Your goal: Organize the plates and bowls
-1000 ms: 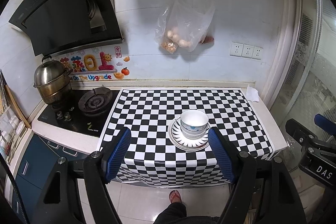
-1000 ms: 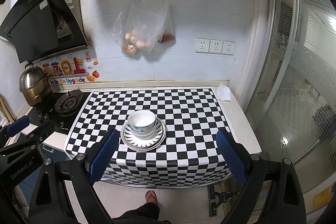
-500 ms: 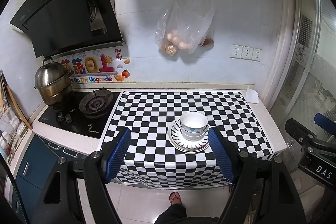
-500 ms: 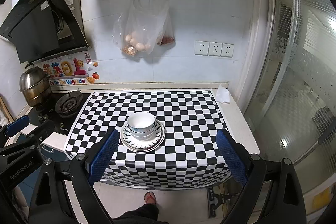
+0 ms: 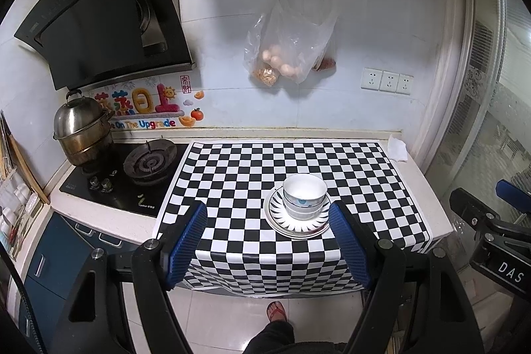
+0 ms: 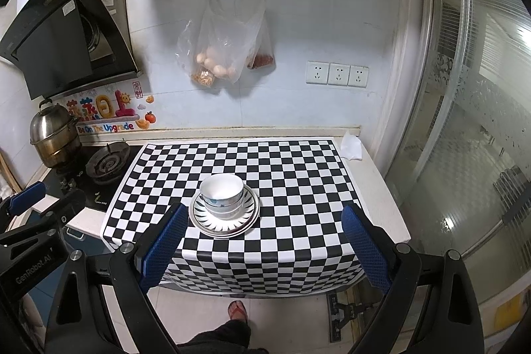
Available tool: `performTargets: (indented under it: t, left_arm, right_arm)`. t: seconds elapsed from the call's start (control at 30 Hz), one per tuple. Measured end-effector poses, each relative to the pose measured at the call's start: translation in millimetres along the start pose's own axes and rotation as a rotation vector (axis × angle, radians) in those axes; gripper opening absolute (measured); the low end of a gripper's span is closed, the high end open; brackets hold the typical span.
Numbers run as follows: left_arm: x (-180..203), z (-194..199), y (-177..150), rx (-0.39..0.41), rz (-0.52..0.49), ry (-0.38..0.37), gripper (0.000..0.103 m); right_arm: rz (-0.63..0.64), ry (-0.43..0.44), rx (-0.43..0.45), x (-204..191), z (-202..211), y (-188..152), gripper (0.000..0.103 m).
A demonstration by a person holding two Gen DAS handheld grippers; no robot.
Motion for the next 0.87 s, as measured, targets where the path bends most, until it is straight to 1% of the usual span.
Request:
performTargets:
  t: [0.33, 0.87]
  left_arm:
    - [-0.2, -1.9, -5.1, -0.005, 0.007, 0.01, 0.074]
    - [3.5, -5.0, -4.6, -0.009, -0.002, 0.009, 0.074]
  right_arm:
    - [0.002, 0.004, -0.006, 1.3, -3.5, -2.4, 0.096]
    - [0.006, 0.014, -0.021, 8.6, -13.1, -2.9, 0.096]
Point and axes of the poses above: each gripper's, at about its wrist camera, not at the fingertips, and z roughly against the way its jaws point, x to its right, y to its top, the point moved 6 cm from there along -z, roughly the way its jaws point, and after that the axes turned 10 degrees about -x, right-handed, at the moved point
